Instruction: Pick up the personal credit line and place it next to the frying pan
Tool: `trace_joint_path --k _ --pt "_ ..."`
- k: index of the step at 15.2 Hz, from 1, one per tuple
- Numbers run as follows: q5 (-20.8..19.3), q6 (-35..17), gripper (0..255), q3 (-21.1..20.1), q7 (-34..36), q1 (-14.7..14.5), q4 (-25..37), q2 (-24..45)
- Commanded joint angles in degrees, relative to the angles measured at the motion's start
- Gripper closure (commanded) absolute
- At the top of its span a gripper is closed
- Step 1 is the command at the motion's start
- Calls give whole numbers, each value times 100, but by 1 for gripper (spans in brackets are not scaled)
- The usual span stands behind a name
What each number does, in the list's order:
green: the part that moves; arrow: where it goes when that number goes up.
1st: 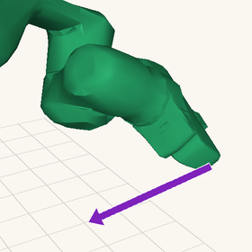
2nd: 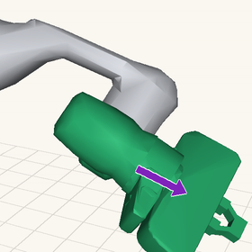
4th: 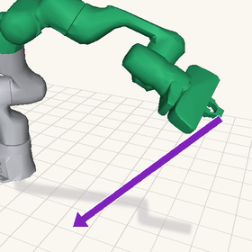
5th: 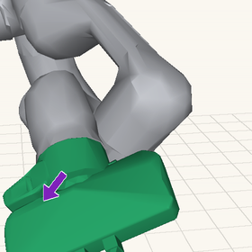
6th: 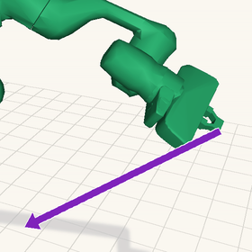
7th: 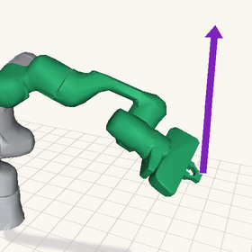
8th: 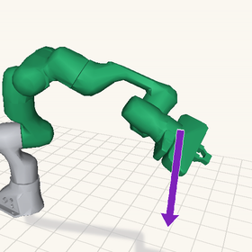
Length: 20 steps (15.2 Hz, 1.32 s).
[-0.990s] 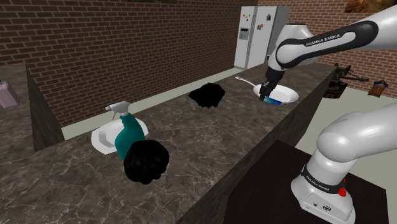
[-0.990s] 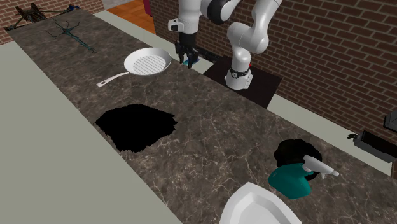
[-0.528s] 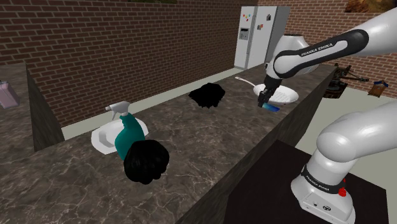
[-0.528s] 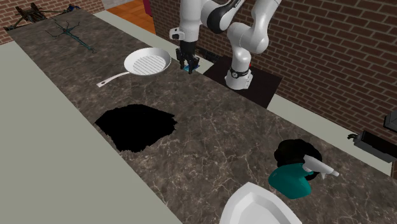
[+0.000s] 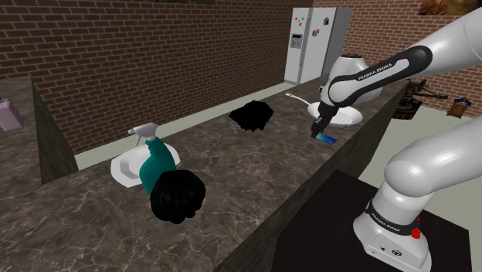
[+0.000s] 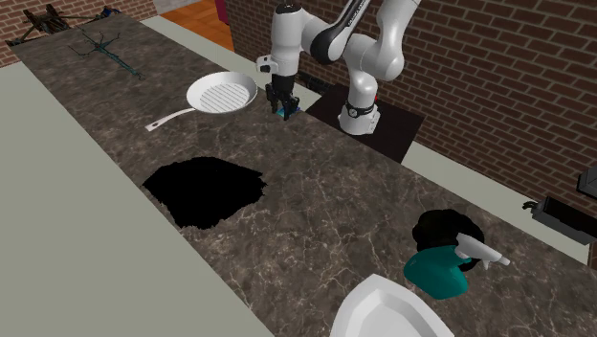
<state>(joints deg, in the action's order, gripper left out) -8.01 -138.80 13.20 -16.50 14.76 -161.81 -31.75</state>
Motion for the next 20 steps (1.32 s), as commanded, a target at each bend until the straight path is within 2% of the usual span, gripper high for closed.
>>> trace_joint_path --k 1,9,10,15,19,20 --pt "-6 -210 255 17 4 -5 -90 117" --pt "-9 -311 255 28 0 -8 -126 182" --pt "-9 -311 0 28 0 -8 -126 182" --pt "-9 -311 0 28 0 -8 -126 182" --pt "10 711 0 -89 19 36 179 -536" --pt "10 711 0 -89 19 36 179 -536"
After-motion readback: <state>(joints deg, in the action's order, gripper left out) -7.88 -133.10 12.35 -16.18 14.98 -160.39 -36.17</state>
